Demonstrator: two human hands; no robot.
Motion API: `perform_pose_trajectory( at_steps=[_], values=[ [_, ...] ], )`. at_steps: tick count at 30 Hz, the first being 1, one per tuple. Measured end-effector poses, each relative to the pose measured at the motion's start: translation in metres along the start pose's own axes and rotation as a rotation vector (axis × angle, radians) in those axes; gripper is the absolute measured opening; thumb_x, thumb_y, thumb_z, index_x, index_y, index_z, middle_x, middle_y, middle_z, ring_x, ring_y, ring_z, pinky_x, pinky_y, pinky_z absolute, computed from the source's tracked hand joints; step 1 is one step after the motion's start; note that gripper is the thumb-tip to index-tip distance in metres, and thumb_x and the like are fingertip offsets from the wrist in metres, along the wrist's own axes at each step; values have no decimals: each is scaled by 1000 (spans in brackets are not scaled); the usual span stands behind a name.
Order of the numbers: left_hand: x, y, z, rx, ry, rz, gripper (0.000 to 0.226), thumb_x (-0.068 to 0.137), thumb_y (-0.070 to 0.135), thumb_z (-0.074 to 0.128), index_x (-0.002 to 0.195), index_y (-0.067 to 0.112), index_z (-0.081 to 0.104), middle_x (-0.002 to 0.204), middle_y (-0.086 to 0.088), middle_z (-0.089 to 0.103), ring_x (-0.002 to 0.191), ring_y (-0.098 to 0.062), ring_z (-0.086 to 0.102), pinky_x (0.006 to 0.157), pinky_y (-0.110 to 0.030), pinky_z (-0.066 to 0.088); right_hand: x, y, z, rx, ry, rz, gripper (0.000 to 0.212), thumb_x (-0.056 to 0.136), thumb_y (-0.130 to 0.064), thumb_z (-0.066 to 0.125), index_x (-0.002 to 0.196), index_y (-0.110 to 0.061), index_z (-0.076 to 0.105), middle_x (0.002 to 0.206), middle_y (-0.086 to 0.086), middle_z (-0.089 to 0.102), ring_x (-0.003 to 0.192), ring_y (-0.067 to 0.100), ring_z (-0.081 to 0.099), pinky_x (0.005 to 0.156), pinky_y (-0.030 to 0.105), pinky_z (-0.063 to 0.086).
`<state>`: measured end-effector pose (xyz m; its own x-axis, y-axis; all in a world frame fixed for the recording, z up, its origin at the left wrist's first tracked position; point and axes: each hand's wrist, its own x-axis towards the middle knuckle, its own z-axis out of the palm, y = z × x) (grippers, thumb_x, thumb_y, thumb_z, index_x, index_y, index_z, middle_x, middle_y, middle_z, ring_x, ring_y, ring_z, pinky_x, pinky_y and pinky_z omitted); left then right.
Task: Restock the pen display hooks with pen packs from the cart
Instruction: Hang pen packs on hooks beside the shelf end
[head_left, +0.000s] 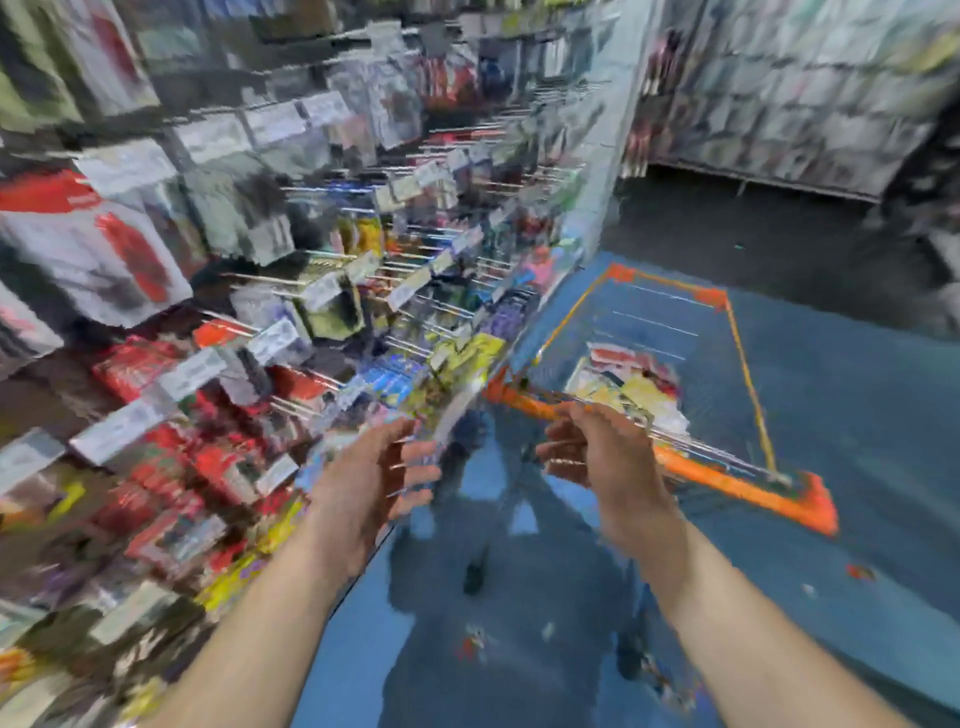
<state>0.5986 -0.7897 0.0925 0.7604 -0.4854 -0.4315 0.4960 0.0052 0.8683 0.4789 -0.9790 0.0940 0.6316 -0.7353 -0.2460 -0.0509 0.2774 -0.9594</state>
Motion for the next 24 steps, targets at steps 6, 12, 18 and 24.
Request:
perform_pose_trajectory(
  at_steps=[6,12,18,24],
  values=[
    [44,8,79,88,-123,-39,19,103,25,51,100,19,69,77,2,70,69,-19,66,71,-34,51,40,-15,-62,46,154,4,18,103,-15,54,90,-12,65,70,5,63,57,20,60,57,31,47],
    [113,35,132,49,-243,-17,17,99,25,56,105,19,70,89,-3,72,70,-20,68,71,-33,51,91,-24,-85,84,289,40,13,106,-18,53,101,-13,64,72,3,65,61,18,61,58,31,50],
    [198,52,172,23,-327,-97,11,98,24,58,97,20,68,75,2,72,62,-17,66,67,-32,49,153,-32,-89,58,416,37,16,105,-17,53,105,-8,66,75,6,66,61,22,62,59,31,49],
    [265,50,202,111,-375,-135,18,103,29,55,109,19,69,87,1,78,83,-22,72,78,-36,57,205,-33,-102,62,512,68,18,101,-12,54,112,-4,66,68,1,65,58,20,60,61,32,48]
  ],
)
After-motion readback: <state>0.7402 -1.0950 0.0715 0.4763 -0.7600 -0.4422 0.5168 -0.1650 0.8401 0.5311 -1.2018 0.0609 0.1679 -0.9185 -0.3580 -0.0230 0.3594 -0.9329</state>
